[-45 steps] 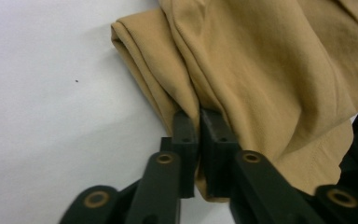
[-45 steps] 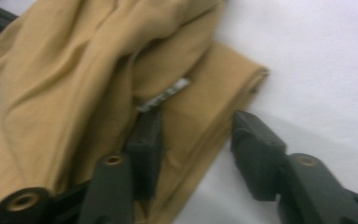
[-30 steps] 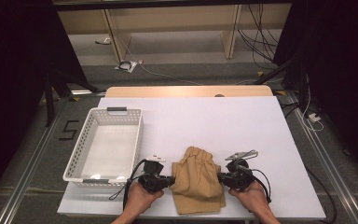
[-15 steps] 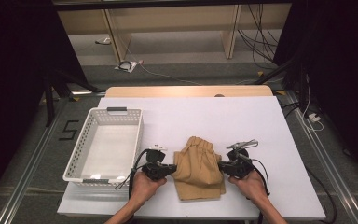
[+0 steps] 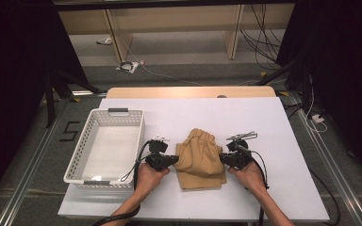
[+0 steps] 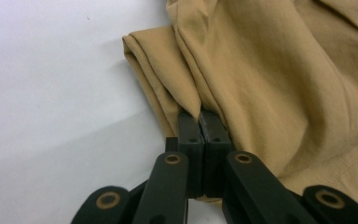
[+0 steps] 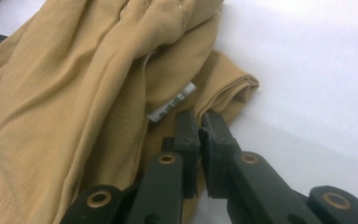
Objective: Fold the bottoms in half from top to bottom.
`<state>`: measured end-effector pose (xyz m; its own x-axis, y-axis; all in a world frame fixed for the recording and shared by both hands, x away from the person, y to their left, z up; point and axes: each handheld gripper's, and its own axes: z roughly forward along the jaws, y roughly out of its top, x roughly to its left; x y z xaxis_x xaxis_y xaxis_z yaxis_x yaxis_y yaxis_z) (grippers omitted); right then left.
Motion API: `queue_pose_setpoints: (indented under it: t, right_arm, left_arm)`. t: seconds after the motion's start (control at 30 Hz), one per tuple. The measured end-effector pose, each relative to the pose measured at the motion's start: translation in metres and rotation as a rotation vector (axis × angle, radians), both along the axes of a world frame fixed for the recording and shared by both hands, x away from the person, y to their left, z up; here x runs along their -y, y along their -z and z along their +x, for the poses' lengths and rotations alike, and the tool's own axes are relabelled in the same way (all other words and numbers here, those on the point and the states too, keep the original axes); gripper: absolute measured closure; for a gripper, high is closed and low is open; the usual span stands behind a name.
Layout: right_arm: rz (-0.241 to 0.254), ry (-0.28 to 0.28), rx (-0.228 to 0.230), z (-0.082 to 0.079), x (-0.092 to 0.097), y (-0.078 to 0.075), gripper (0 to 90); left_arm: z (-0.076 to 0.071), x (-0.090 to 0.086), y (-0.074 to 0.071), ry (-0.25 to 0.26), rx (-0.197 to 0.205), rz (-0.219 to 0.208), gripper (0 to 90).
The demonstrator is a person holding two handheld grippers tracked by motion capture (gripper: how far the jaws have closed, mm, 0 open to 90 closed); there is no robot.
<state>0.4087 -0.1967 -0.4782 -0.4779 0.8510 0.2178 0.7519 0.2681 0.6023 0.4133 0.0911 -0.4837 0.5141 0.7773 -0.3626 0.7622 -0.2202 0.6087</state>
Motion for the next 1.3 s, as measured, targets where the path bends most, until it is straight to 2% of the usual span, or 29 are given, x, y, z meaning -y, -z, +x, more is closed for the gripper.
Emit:
queue_pose_setpoints:
  t: [0.27, 0.5, 0.6, 0.77, 0.87, 0.97, 1.13, 1.3]
  right_arm:
    - [-0.01, 0.01, 0.005, 0.012, -0.004, 0.0, 86.2]
    - [-0.003, 0.015, 0.001, 0.014, -0.003, 0.0, 83.8]
    - [-0.009, 0.033, 0.019, 0.014, 0.001, -0.002, 75.7]
    - [0.03, 0.072, 0.052, 0.015, 0.011, -0.016, 63.1]
    - [0.041, 0.095, 0.081, 0.015, 0.015, -0.024, 53.5]
    - [0.068, 0.097, 0.086, 0.014, 0.017, -0.031, 47.6]
    - [0.095, 0.09, 0.103, 0.012, 0.017, -0.038, 42.9]
    - [0.103, 0.068, 0.097, 0.013, 0.015, -0.038, 41.5]
  left_arm:
    - [0.009, 0.0, 0.0, -0.027, 0.003, -0.001, 88.7]
    - [0.009, -0.001, -0.002, -0.027, -0.004, -0.003, 87.2]
    - [0.009, -0.002, -0.008, -0.045, 0.01, 0.017, 81.4]
    - [0.012, -0.007, -0.024, -0.08, 0.039, -0.014, 65.2]
    - [0.016, -0.007, -0.032, -0.096, 0.052, -0.027, 61.2]
    - [0.021, -0.004, -0.036, -0.098, 0.054, -0.045, 56.1]
    - [0.033, 0.006, -0.038, -0.093, 0.059, -0.052, 49.1]
    - [0.042, 0.015, -0.035, -0.082, 0.033, -0.053, 47.9]
